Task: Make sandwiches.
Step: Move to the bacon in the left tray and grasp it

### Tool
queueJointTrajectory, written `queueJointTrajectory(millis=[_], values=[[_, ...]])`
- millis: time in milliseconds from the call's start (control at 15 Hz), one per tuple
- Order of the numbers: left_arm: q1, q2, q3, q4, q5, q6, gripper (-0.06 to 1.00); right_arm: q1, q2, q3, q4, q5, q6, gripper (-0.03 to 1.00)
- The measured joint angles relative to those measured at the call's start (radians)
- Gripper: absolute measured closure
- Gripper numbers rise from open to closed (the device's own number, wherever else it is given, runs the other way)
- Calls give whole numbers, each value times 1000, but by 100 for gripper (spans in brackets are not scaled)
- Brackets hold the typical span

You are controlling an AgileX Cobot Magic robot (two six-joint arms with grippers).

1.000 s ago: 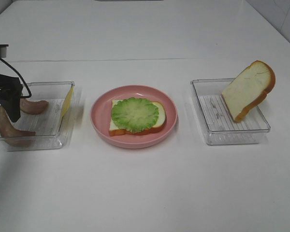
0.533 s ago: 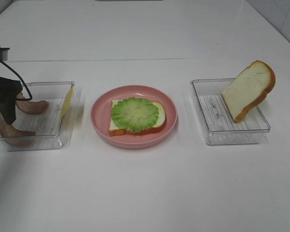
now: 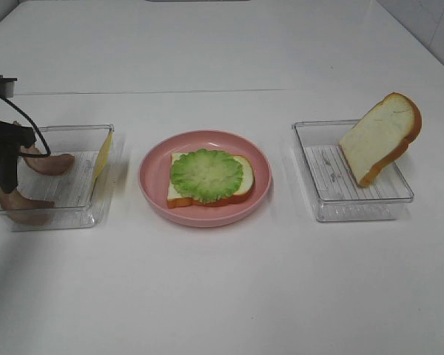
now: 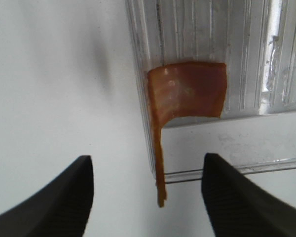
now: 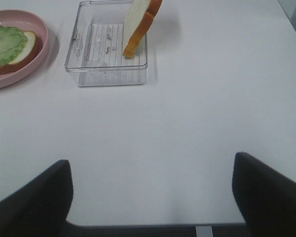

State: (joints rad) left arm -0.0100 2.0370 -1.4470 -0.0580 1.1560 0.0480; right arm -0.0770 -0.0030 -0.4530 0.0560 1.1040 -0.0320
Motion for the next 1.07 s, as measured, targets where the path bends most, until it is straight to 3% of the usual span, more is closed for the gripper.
queueJointTrajectory(millis=[133,333,600,733,800,867,1067], values=[[0,0,0,0,-13,-6,50,0,0,0,0,0,0,12],[0,0,0,-1,-40,-77,53,0,0,0,0,0,0,12],[0,0,0,-8,-44,-85,58,0,0,0,0,0,0,12],[0,0,0,-9,-44,-85,77,0,0,0,0,0,0,12],[0,0,0,-9,-44,-85,81,0,0,0,0,0,0,12],[0,0,0,-9,-44,-79,94,0,0,0,0,0,0,12],[0,0,0,-9,-44,-54,94,0,0,0,0,0,0,12]])
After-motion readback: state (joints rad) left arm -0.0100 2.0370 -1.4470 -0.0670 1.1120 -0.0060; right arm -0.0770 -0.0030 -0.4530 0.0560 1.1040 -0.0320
